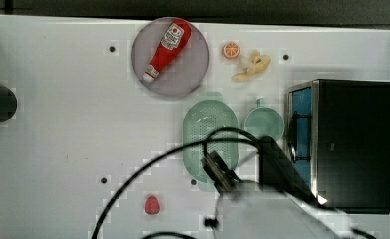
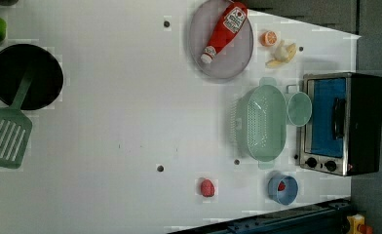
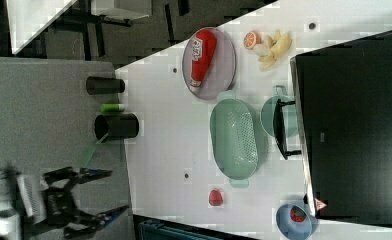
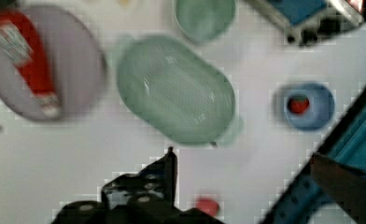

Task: Drag strainer right to left.

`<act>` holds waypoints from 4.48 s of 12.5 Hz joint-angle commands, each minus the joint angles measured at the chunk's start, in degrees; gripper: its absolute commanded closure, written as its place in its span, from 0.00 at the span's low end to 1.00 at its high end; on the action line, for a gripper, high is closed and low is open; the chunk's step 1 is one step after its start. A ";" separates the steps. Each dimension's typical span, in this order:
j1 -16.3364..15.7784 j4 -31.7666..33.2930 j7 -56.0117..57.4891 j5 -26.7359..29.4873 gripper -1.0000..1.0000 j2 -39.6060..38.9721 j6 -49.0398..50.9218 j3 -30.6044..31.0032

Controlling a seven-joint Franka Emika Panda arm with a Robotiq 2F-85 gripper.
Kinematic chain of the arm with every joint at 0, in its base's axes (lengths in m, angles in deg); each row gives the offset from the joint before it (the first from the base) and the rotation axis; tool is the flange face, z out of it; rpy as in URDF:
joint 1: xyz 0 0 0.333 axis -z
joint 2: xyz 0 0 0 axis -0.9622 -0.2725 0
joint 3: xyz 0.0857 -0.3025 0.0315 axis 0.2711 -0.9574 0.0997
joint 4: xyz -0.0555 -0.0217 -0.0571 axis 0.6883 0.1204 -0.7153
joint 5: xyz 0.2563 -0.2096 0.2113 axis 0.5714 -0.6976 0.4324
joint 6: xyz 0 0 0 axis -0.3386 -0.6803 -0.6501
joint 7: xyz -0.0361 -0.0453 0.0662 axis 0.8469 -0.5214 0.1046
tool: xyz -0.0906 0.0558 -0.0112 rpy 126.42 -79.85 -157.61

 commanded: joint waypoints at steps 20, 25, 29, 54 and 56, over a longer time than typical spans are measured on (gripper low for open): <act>-1.18 27.06 -37.22 0.31 0.00 -41.79 -61.63 5.04; -2.80 25.95 -45.51 1.37 0.00 -47.91 -67.79 6.39; -4.54 25.80 -45.58 1.43 0.00 -48.13 -68.03 7.52; -28.42 8.13 -57.21 22.04 0.00 -57.66 -62.65 10.58; -30.02 6.04 -57.22 22.06 0.00 -59.38 -62.55 10.58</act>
